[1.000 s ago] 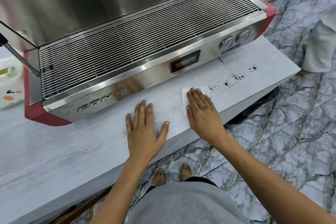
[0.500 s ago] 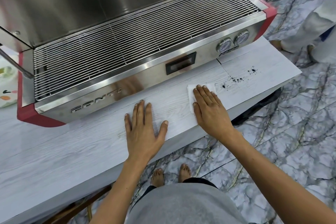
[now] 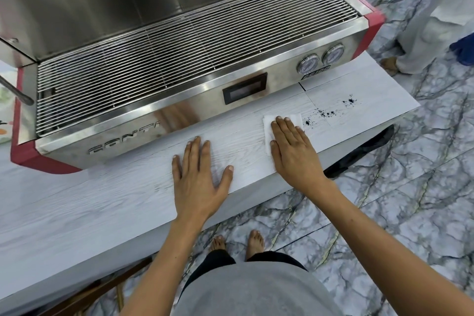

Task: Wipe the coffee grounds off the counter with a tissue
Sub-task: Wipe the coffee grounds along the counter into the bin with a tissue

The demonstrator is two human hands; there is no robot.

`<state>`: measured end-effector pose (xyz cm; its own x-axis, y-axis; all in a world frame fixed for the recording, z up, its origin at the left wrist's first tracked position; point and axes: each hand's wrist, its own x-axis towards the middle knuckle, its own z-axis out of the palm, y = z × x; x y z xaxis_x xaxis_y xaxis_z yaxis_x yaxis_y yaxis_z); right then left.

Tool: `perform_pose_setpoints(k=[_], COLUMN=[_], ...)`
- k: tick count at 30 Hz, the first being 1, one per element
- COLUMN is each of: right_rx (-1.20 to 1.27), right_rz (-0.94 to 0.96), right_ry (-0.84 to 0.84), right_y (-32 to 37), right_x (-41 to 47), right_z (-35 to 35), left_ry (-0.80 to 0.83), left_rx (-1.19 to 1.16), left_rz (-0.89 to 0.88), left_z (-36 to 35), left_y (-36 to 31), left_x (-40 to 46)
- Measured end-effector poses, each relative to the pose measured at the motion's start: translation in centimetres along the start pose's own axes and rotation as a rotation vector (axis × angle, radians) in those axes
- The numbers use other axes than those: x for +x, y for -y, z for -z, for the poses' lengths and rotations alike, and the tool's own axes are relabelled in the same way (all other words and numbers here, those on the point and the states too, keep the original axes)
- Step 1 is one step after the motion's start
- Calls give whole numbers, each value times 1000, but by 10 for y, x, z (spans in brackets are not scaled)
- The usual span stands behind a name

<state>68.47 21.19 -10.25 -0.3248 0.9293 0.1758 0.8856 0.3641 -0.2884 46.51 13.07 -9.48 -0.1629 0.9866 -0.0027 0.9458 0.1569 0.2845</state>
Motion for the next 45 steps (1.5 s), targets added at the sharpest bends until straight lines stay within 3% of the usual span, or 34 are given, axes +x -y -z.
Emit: perform_pose_setpoints(k=[35,45], right_rx=[-1,-9], right_rz=[-167,-132], right_ry=[15,18], right_y=[-2,-4], right_x=[6,2], right_z=[3,4], left_ry=[37,29], left_rx=[-53,-71], left_rz=[-72,-99], left_z=[2,-2], left_y=[4,-11], left_x=[4,14])
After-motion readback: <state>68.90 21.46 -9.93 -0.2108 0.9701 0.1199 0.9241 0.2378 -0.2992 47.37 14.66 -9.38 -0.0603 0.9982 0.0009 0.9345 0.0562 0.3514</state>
